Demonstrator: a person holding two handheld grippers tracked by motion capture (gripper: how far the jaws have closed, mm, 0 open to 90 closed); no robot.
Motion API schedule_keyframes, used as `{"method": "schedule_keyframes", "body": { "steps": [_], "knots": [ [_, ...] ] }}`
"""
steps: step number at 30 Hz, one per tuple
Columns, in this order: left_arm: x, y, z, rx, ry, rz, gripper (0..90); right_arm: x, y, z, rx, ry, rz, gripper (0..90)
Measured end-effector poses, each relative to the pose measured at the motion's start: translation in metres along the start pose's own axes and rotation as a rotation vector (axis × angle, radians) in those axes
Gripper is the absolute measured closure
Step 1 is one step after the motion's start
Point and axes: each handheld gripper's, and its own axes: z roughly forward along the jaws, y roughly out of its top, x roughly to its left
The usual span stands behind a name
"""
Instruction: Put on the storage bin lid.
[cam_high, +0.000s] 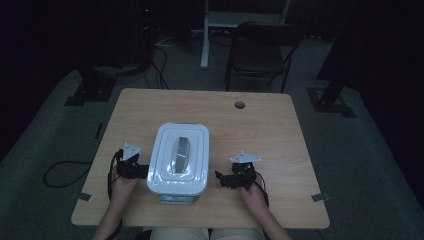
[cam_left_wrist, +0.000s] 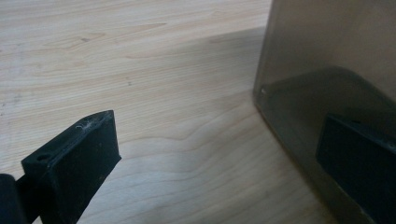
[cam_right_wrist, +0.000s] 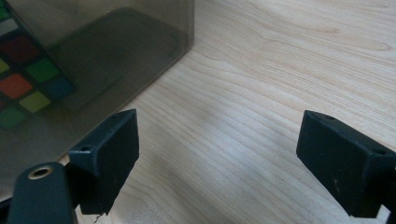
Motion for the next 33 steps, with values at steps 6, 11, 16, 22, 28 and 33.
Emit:
{"method": "schedule_keyframes", "body": {
  "steps": [6, 11, 16, 22, 28, 33],
  "knots": [
    [-0.009, 0.003, 0.0, 0.02, 0.004, 0.028, 0.4, -0.003, 0.001, -0.001, -0.011, 0.005, 0.01, 12.9],
    [-0.027, 0.005, 0.002, 0.055, -0.001, 0.084, 0.4, -0.007, 0.0, -0.006, -0.022, 0.011, 0.02, 12.9],
    [-0.044, 0.011, 0.007, 0.073, -0.045, 0.118, 0.4, -0.01, -0.002, -0.011, -0.026, 0.014, 0.015, 12.8],
    [-0.06, 0.016, 0.013, 0.084, -0.085, 0.148, 0.4, -0.025, -0.006, -0.019, -0.033, -0.011, 0.044, 13.3],
    [-0.076, 0.024, 0.023, 0.082, -0.115, 0.169, 0.4, -0.04, -0.013, -0.03, -0.037, -0.038, 0.067, 13.4],
    [-0.086, 0.03, 0.032, 0.083, -0.134, 0.18, 0.4, -0.05, -0.019, -0.038, -0.034, -0.053, 0.082, 13.5]
  ]
}}
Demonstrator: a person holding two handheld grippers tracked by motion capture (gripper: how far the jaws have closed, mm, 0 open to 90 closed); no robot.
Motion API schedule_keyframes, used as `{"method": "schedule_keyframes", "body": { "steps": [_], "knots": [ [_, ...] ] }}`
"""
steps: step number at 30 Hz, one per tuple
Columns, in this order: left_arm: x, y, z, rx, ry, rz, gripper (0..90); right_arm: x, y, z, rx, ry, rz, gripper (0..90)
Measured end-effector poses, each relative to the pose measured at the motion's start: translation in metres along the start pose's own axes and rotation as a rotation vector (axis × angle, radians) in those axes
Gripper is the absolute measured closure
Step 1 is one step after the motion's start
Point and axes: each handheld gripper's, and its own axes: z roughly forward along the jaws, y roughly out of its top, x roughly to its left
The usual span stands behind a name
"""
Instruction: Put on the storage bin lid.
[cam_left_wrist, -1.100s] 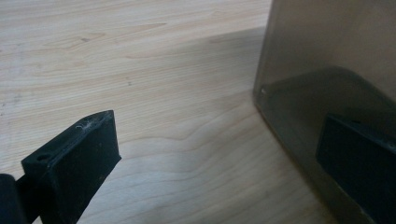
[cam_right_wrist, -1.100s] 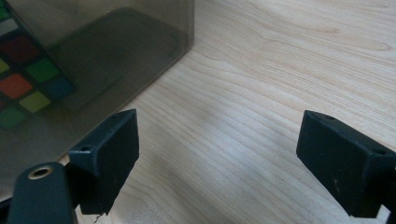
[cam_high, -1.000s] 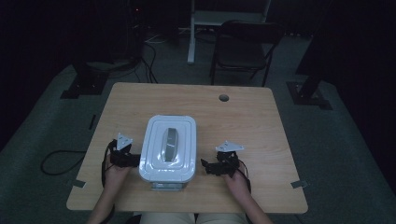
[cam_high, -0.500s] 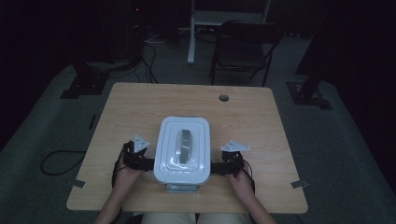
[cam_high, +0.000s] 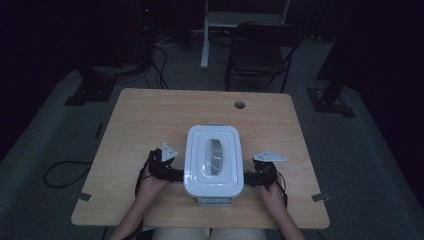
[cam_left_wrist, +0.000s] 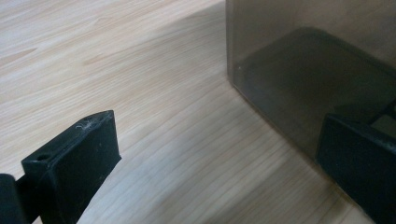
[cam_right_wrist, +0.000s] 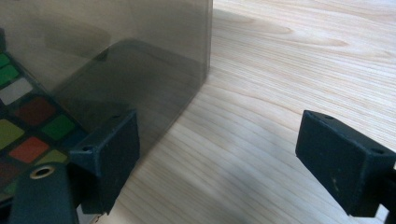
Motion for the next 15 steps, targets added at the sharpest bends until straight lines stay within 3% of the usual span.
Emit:
{"method": "schedule_keyframes", "body": {
  "steps": [15],
  "knots": [
    [-0.014, 0.017, 0.016, 0.016, -0.036, 0.032, 0.4, -0.022, -0.005, -0.012, -0.008, -0.034, 0.038, 14.8]
  ]
}}
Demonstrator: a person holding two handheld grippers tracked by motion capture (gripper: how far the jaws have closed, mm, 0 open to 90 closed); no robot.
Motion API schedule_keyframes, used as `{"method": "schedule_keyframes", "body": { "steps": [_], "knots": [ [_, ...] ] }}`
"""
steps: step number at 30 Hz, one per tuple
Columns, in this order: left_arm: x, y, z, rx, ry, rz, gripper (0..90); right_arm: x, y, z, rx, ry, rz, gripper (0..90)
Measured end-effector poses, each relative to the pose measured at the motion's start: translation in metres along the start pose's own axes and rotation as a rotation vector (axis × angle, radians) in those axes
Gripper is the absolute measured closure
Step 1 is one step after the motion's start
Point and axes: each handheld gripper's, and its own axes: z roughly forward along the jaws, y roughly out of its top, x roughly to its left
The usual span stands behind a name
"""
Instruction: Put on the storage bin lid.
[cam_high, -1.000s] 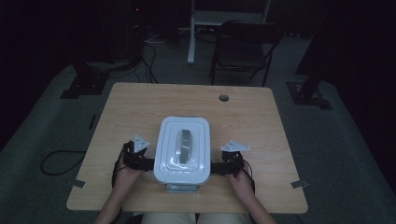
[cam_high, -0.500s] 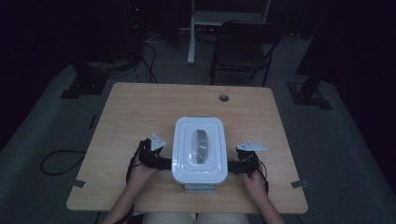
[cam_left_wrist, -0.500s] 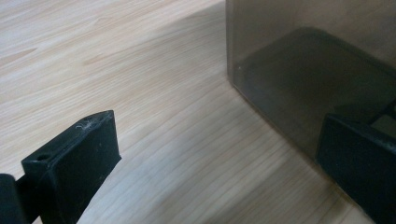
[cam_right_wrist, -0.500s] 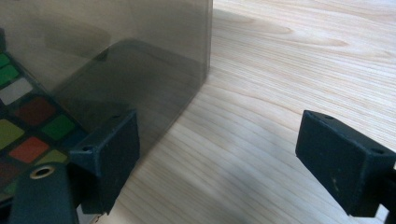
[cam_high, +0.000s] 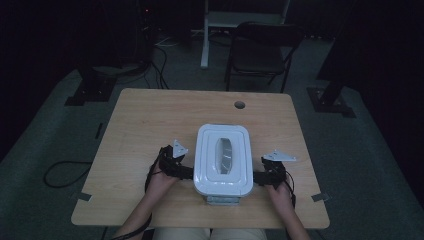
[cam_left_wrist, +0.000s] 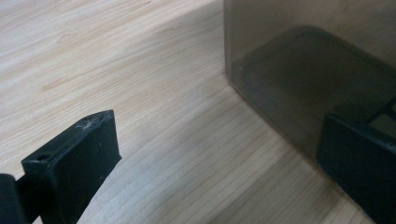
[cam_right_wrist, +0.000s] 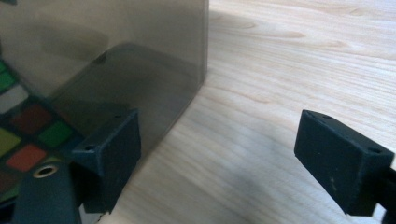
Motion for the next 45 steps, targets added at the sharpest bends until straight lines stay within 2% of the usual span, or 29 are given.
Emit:
{"method": "schedule_keyframes", "body": {
  "steps": [7, 13, 18, 25, 30, 35, 38, 42, 45],
  "knots": [
    [0.0, 0.001, 0.003, -0.004, -0.012, -0.012, 0.4, -0.004, -0.003, 0.0, 0.007, 0.014, -0.001, 14.7],
    [-0.004, 0.004, 0.005, -0.002, -0.021, -0.003, 0.4, -0.007, -0.003, -0.001, 0.008, -0.01, -0.002, 14.7],
    [0.001, 0.002, 0.006, -0.025, -0.057, -0.055, 0.4, -0.01, -0.003, -0.001, 0.011, -0.006, 0.0, 12.9],
    [0.002, 0.006, 0.007, -0.021, -0.034, -0.024, 0.4, -0.009, -0.007, -0.001, 0.016, 0.001, -0.001, 13.9],
    [0.003, 0.006, 0.005, -0.02, -0.029, -0.027, 0.4, -0.006, -0.007, 0.002, 0.024, -0.012, 0.003, 15.2],
    [0.008, 0.004, 0.002, -0.016, -0.027, -0.027, 0.4, -0.002, -0.007, 0.005, 0.013, -0.004, -0.006, 15.2],
    [0.011, 0.004, 0.001, -0.029, -0.044, -0.042, 0.4, -0.002, -0.005, 0.007, 0.019, -0.011, -0.013, 13.9],
    [0.018, 0.003, 0.0, -0.045, -0.034, -0.06, 0.4, -0.004, -0.002, 0.006, 0.005, -0.011, -0.008, 12.4],
    [0.023, 0.002, -0.001, -0.055, -0.031, -0.075, 0.4, -0.005, 0.0, 0.006, 0.002, -0.03, -0.016, 12.3]
  ]
}}
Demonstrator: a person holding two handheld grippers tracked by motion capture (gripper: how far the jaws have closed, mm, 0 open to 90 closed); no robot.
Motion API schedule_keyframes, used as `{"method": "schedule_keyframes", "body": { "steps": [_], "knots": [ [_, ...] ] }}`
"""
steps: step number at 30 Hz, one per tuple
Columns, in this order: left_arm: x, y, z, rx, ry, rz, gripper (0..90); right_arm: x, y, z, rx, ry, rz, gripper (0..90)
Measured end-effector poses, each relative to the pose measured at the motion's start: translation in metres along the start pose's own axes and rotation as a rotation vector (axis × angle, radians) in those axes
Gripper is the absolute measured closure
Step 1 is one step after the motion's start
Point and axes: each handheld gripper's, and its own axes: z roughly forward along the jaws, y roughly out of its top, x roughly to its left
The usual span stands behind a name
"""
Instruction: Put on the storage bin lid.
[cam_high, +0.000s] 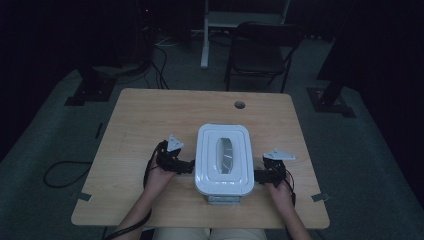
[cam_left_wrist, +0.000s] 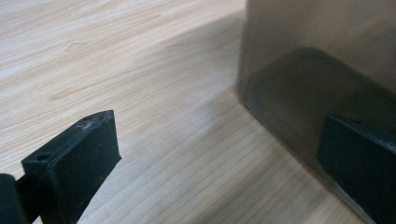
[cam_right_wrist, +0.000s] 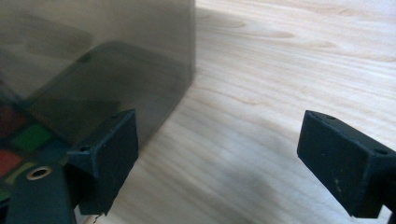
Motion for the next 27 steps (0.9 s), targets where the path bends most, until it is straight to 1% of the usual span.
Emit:
{"method": "schedule_keyframes", "body": {
  "steps": [3, 8, 12, 17, 21, 24, 25, 27],
  "knots": [
    [0.002, 0.0, -0.003, -0.011, -0.002, -0.015, 0.4, -0.004, 0.002, 0.001, -0.002, -0.011, 0.004, 12.3],
    [0.003, -0.002, -0.007, -0.01, 0.0, -0.009, 0.4, -0.009, 0.003, 0.001, 0.002, -0.017, 0.014, 12.3],
    [0.007, -0.003, -0.011, -0.014, -0.001, -0.019, 0.4, -0.012, 0.002, 0.0, 0.0, -0.019, 0.024, 12.3],
    [0.011, -0.005, -0.016, -0.015, 0.014, -0.023, 0.4, -0.014, 0.001, -0.002, -0.001, -0.025, 0.03, 12.3],
    [0.016, -0.008, -0.02, -0.02, 0.026, -0.042, 0.4, -0.018, -0.001, -0.004, -0.006, -0.031, 0.04, 12.3],
    [0.019, -0.01, -0.023, -0.019, 0.034, -0.04, 0.4, -0.019, -0.002, -0.005, -0.007, -0.037, 0.043, 12.3],
    [0.022, -0.013, -0.025, -0.015, 0.045, -0.045, 0.4, -0.02, -0.003, -0.006, -0.011, -0.036, 0.046, 12.3],
    [0.025, -0.016, -0.029, -0.017, 0.05, -0.06, 0.4, -0.021, -0.004, -0.008, -0.012, -0.045, 0.05, 12.3]
  ]
}}
